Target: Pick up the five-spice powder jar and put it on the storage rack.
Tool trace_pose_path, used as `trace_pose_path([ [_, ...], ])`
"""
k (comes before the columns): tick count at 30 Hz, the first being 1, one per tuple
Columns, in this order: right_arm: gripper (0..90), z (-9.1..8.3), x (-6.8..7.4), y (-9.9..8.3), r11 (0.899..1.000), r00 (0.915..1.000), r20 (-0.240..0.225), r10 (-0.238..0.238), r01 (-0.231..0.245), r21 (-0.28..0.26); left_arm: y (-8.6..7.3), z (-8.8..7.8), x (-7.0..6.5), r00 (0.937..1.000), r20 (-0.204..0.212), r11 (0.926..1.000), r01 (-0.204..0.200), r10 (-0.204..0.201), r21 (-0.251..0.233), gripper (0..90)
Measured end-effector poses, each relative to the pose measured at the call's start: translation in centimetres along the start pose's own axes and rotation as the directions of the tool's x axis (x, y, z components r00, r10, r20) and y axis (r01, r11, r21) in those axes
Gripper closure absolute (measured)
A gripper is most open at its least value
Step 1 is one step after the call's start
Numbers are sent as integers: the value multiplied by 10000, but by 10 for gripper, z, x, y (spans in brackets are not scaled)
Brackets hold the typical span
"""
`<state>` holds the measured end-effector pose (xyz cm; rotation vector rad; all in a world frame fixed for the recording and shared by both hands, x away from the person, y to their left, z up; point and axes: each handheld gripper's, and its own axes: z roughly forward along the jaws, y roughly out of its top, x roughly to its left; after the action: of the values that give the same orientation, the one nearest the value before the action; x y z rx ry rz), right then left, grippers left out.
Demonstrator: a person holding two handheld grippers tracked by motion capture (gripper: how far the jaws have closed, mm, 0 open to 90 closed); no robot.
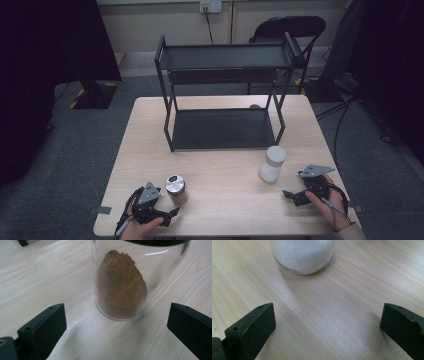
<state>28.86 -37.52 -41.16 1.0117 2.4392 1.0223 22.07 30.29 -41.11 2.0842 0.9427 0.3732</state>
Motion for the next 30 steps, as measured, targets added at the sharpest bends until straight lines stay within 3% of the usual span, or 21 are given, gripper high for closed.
trace_pose_path([
  [30, 0, 0, 0, 0, 10000, 10000, 2, 5, -5, 0, 13, 19, -3, 10000, 47, 9996, -41, 42, -290, 51],
])
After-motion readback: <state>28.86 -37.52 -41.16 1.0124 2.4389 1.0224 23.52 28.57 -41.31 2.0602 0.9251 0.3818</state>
